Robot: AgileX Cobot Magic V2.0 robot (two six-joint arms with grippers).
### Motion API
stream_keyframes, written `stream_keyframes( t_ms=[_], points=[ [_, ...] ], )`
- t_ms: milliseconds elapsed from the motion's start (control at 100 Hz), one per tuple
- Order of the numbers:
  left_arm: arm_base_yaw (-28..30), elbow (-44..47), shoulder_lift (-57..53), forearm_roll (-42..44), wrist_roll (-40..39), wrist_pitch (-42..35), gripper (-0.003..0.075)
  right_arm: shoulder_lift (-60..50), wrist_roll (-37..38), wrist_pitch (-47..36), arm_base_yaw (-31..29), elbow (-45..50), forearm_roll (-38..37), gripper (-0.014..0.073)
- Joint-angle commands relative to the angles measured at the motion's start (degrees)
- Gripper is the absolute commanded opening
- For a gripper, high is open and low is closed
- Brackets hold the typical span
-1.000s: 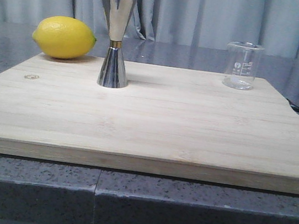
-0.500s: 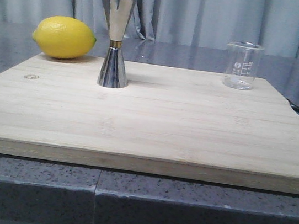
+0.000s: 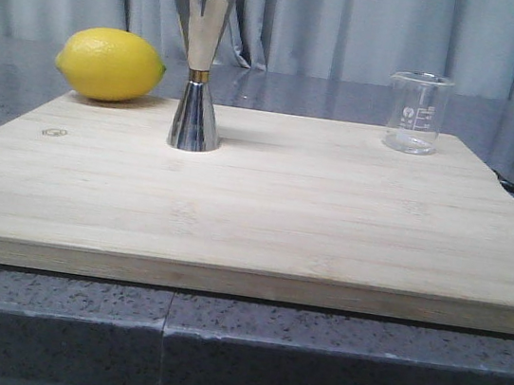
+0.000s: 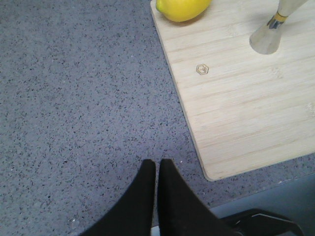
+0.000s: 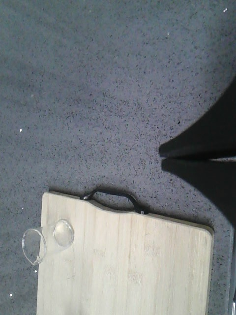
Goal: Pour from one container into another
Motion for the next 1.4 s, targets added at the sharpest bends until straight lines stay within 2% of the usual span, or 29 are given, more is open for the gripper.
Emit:
stream_keyframes(
  t_ms=[0,110,270,440,650,840,1390],
  points=[
    [1.36,1.2,-3.31,-1.24,-0.51,-6.05,-0.0019,0.17,-0.64,-3.62,0.06,-1.83,-1.38,-0.0071],
    [5.03,6.84,-10.17,0.13,-0.51,-15.07,-0.0019,0.17,-0.64,-3.62,0.06,-1.83,-1.38,-0.0071],
    [9.8,20.35,-20.9,0.84,-0.51,-35.12,-0.0019,0.17,-0.64,-3.62,0.06,-1.83,-1.38,-0.0071],
    [10.4,37.24,-31.09,0.45,-0.51,-52.02,-0.0019,0.17,-0.64,-3.62,0.06,-1.83,-1.38,-0.0071],
    [10.4,52.2,-39.2,0.13,-0.51,-66.41,-0.0019,0.17,-0.64,-3.62,0.06,-1.83,-1.38,-0.0071],
    [10.29,58.02,-42.48,0.13,-0.51,-71.55,-0.0019,0.17,-0.64,-3.62,0.06,-1.83,-1.38,-0.0071],
    [10.29,57.97,-42.48,0.13,-0.51,-71.49,-0.0019,0.17,-0.64,-3.51,0.06,-1.83,-1.38,-0.0071]
  ],
)
